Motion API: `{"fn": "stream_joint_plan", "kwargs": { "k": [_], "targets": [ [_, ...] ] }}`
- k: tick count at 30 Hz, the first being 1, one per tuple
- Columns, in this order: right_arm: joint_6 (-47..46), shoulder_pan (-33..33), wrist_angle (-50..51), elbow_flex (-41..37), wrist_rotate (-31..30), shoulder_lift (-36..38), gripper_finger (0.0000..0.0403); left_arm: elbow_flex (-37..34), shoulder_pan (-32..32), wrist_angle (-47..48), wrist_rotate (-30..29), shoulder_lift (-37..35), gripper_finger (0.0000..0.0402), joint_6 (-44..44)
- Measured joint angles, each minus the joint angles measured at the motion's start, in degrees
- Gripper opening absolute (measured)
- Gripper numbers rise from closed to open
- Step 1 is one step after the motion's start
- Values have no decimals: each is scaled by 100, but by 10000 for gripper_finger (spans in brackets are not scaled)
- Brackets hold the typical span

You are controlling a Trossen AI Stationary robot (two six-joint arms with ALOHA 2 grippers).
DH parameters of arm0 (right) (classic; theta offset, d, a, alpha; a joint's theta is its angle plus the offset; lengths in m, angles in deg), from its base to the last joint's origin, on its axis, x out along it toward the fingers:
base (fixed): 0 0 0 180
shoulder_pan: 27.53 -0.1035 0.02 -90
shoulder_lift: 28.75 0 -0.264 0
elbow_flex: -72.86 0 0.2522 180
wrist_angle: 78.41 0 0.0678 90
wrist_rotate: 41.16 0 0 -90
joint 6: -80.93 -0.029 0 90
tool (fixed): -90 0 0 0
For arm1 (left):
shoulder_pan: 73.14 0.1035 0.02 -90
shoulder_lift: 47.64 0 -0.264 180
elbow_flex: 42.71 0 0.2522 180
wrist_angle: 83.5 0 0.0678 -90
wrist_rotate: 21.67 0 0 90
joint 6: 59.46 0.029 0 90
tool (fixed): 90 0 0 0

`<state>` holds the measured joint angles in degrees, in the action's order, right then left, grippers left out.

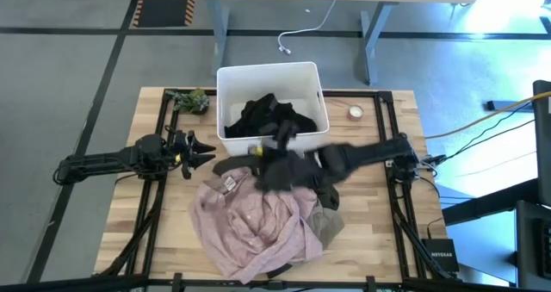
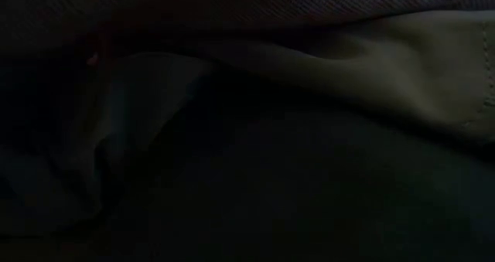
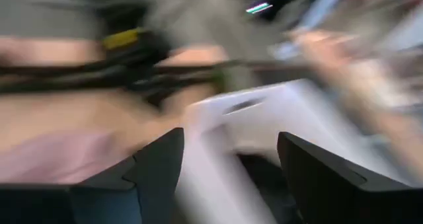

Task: Sort clothes
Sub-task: Put the pink shirt into the white bin

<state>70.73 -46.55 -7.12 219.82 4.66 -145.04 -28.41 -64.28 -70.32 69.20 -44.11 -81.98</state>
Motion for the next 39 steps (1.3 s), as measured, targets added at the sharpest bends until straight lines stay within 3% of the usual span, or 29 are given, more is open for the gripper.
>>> {"fn": "stream_joint_plan", "kwargs": {
  "k": [5, 14, 24, 32, 39],
  "targets": [
    [-1373, -688, 297, -699, 1164, 2, 253, 0, 0, 2, 1, 0, 157, -170],
    [-2381, -1762, -169, -2192, 1603, -4, 253, 0, 0, 0, 1, 0, 157, 88],
    [-954, -1913, -2151, -3166, 1793, -46, 253, 0, 0, 0, 1, 0, 157, 159],
    [45, -1617, -2130, -3181, 2125, -549, 253, 0, 0, 0, -1, 0, 157, 169],
    [471, -1156, -2097, -3181, 1559, -745, 253, 0, 0, 0, -1, -2, 157, 170]
  ]
}}
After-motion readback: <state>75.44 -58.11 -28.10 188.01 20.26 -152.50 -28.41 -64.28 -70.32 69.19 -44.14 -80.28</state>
